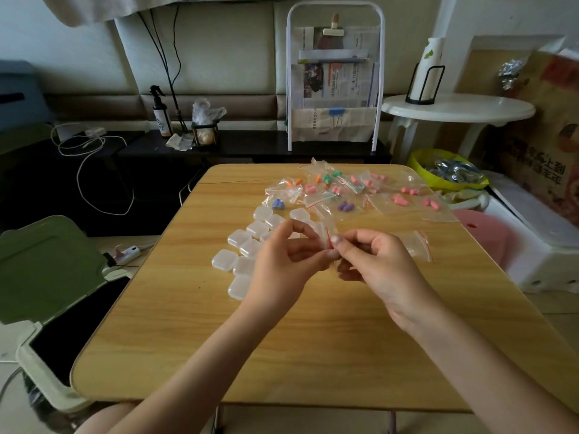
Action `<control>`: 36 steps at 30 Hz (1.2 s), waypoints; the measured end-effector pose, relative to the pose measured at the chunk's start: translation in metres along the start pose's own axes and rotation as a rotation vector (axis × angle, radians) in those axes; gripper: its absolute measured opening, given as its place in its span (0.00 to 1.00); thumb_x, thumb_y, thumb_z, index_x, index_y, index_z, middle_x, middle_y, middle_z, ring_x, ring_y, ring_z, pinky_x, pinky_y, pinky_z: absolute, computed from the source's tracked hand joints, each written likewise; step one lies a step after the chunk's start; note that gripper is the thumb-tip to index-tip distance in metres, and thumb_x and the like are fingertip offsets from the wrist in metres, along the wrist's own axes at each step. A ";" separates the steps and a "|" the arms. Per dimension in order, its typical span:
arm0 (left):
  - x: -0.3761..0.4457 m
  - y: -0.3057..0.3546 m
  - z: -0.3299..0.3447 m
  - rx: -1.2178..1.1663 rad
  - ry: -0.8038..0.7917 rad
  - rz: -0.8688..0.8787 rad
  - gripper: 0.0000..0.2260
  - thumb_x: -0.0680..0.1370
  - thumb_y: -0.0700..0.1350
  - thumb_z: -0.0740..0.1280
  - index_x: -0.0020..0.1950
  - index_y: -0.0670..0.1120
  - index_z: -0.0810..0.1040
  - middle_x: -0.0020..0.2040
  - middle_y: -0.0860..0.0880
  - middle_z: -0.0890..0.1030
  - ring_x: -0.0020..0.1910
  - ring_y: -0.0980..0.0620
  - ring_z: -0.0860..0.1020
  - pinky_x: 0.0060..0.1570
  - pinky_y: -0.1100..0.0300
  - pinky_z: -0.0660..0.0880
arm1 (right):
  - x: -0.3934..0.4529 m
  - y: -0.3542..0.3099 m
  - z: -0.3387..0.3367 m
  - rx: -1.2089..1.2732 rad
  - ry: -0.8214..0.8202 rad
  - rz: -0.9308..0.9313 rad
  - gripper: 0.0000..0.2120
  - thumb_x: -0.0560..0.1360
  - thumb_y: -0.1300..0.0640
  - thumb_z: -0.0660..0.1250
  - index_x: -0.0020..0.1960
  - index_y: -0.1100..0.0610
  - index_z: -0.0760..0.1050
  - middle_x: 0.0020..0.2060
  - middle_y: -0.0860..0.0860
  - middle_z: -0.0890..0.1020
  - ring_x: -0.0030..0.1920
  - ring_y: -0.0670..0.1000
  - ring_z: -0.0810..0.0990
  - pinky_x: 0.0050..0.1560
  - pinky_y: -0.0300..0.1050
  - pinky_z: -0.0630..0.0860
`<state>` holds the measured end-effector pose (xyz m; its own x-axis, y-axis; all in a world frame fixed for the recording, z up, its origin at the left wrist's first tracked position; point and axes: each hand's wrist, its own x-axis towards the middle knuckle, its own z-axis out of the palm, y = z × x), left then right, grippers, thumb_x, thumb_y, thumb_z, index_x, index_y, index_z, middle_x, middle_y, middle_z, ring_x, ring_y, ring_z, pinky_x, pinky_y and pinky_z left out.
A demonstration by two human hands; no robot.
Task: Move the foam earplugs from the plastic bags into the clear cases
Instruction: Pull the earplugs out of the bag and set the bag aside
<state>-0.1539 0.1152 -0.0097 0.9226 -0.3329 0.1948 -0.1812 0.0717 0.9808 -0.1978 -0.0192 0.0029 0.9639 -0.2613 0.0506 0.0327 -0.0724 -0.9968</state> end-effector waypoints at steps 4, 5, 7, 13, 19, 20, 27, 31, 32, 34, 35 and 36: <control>0.000 0.002 0.002 -0.058 0.037 -0.050 0.08 0.72 0.33 0.71 0.49 0.35 0.76 0.38 0.43 0.85 0.38 0.50 0.83 0.42 0.60 0.81 | 0.000 0.003 0.000 -0.232 0.066 -0.177 0.07 0.78 0.60 0.66 0.41 0.56 0.78 0.28 0.47 0.81 0.30 0.44 0.78 0.33 0.39 0.77; 0.001 0.001 0.003 -0.062 0.064 -0.056 0.05 0.73 0.32 0.70 0.47 0.34 0.77 0.38 0.42 0.84 0.38 0.49 0.84 0.41 0.61 0.80 | 0.000 0.004 0.000 -0.305 0.093 -0.239 0.07 0.78 0.60 0.65 0.40 0.55 0.77 0.28 0.48 0.80 0.29 0.44 0.78 0.33 0.41 0.77; 0.002 0.000 0.004 -0.037 0.126 -0.042 0.01 0.74 0.30 0.68 0.44 0.34 0.78 0.38 0.40 0.84 0.38 0.47 0.84 0.41 0.60 0.81 | 0.000 0.006 0.001 -0.376 0.119 -0.327 0.07 0.78 0.60 0.65 0.40 0.56 0.75 0.29 0.50 0.81 0.30 0.45 0.79 0.35 0.46 0.78; -0.003 0.005 0.011 0.034 0.102 0.032 0.02 0.75 0.38 0.70 0.46 0.41 0.79 0.39 0.47 0.85 0.40 0.53 0.84 0.43 0.61 0.79 | 0.001 0.005 0.000 -0.348 0.101 -0.342 0.06 0.75 0.58 0.68 0.40 0.53 0.75 0.29 0.45 0.80 0.30 0.45 0.78 0.33 0.44 0.77; 0.000 0.005 0.006 -0.070 0.093 -0.084 0.02 0.72 0.39 0.73 0.40 0.40 0.82 0.38 0.43 0.85 0.40 0.49 0.83 0.45 0.57 0.81 | 0.003 0.006 0.001 -0.189 0.028 -0.220 0.06 0.74 0.58 0.70 0.39 0.55 0.78 0.29 0.48 0.80 0.29 0.42 0.77 0.31 0.35 0.74; 0.000 0.005 0.006 -0.096 0.086 -0.101 0.03 0.73 0.38 0.72 0.40 0.40 0.82 0.37 0.44 0.85 0.39 0.50 0.83 0.43 0.59 0.81 | 0.003 0.007 0.001 -0.172 0.027 -0.205 0.06 0.74 0.57 0.70 0.39 0.55 0.78 0.29 0.47 0.80 0.30 0.42 0.77 0.31 0.35 0.74; 0.003 -0.001 0.008 0.210 0.181 0.055 0.05 0.77 0.40 0.68 0.43 0.41 0.80 0.37 0.46 0.83 0.37 0.54 0.82 0.36 0.61 0.79 | 0.003 0.013 0.004 -0.264 0.026 -0.284 0.07 0.79 0.57 0.64 0.43 0.59 0.74 0.32 0.54 0.79 0.30 0.44 0.75 0.31 0.38 0.72; -0.004 -0.011 0.015 0.669 0.161 0.308 0.07 0.81 0.44 0.60 0.44 0.46 0.71 0.41 0.51 0.76 0.40 0.53 0.72 0.39 0.59 0.70 | -0.001 0.020 0.013 -0.492 -0.003 -0.442 0.09 0.82 0.55 0.55 0.44 0.56 0.65 0.28 0.47 0.72 0.26 0.45 0.69 0.26 0.36 0.62; -0.005 -0.012 0.016 0.664 0.154 0.321 0.07 0.82 0.44 0.59 0.44 0.46 0.69 0.41 0.50 0.75 0.40 0.52 0.71 0.39 0.57 0.68 | 0.000 0.021 0.013 -0.545 -0.010 -0.461 0.10 0.82 0.54 0.53 0.44 0.55 0.63 0.28 0.46 0.71 0.27 0.45 0.69 0.26 0.37 0.62; -0.006 -0.011 0.019 0.634 0.156 0.315 0.08 0.82 0.43 0.57 0.43 0.46 0.67 0.40 0.49 0.74 0.40 0.51 0.69 0.39 0.57 0.66 | 0.001 0.024 0.012 -0.645 -0.012 -0.495 0.11 0.82 0.51 0.50 0.43 0.52 0.62 0.29 0.44 0.69 0.28 0.44 0.70 0.28 0.36 0.62; -0.007 -0.010 0.020 0.628 0.158 0.308 0.08 0.82 0.44 0.56 0.43 0.46 0.67 0.39 0.49 0.74 0.38 0.51 0.69 0.37 0.58 0.65 | 0.001 0.025 0.012 -0.671 -0.005 -0.513 0.11 0.82 0.50 0.49 0.42 0.50 0.61 0.29 0.44 0.69 0.29 0.44 0.70 0.28 0.36 0.62; -0.008 -0.010 0.021 0.629 0.156 0.305 0.09 0.82 0.44 0.56 0.42 0.47 0.66 0.38 0.50 0.73 0.36 0.52 0.69 0.34 0.60 0.63 | 0.001 0.025 0.013 -0.677 0.009 -0.536 0.11 0.81 0.49 0.48 0.41 0.48 0.60 0.29 0.43 0.69 0.29 0.43 0.70 0.28 0.36 0.62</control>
<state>-0.1668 0.0974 -0.0208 0.8288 -0.2430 0.5039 -0.5577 -0.4311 0.7093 -0.1925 -0.0091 -0.0231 0.8611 -0.0355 0.5071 0.3150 -0.7458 -0.5870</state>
